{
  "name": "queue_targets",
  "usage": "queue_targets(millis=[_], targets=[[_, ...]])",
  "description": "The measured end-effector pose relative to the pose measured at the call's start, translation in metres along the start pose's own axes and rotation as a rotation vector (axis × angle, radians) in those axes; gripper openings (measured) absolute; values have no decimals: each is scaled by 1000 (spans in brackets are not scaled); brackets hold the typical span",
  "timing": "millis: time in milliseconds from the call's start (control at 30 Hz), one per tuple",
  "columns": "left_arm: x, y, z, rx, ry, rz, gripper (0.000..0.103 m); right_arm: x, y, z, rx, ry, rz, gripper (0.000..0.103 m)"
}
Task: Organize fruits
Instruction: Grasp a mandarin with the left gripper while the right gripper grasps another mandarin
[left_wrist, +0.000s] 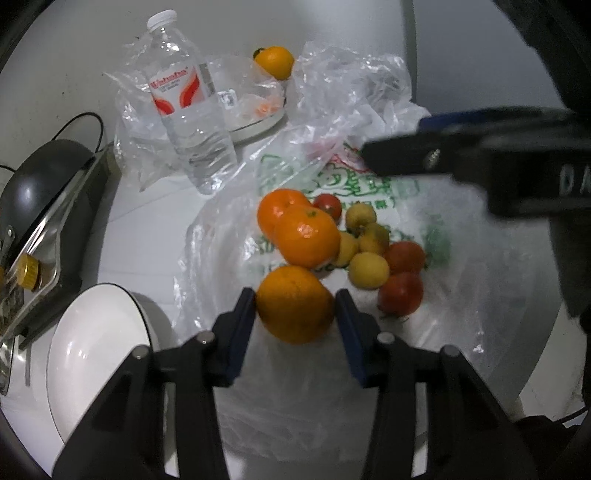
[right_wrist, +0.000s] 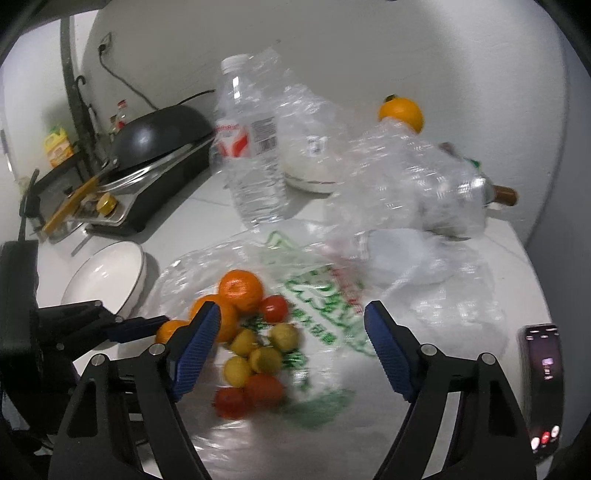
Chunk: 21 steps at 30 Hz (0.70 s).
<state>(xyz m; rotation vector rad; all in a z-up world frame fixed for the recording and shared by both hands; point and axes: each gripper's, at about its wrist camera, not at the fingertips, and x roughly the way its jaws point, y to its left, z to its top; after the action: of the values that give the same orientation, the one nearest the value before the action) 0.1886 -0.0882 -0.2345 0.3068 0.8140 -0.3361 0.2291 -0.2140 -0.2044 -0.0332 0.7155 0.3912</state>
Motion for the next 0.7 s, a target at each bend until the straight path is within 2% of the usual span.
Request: queue_targets(millis=[200, 233, 267, 433, 500, 567, 667, 700], targets=[[0, 2, -1, -5, -7, -26, 45, 25, 21, 1, -8, 54, 95, 82], [0, 2, -1, -6, -7, -29, 45, 29, 24, 2, -10, 63, 108, 77], [0, 2, -1, -8, -7, -32, 45, 32, 27, 2, -13, 72, 117, 74], [1, 3, -2, -7, -10, -47, 45, 49, 35, 4, -20, 114, 142, 73], [2, 4, -2, -8, -11, -50, 45, 53, 36, 3, -22, 130, 146, 65], [2, 4, -2, -9, -12, -54, 45, 57, 37, 2, -27, 145, 150, 52], [2, 5, -3, -11, -14, -58, 45, 61, 40, 1, -46, 159, 160, 42], [2, 6, -3, -11, -14, -59, 45, 63, 41, 1, -52, 160, 154, 42]])
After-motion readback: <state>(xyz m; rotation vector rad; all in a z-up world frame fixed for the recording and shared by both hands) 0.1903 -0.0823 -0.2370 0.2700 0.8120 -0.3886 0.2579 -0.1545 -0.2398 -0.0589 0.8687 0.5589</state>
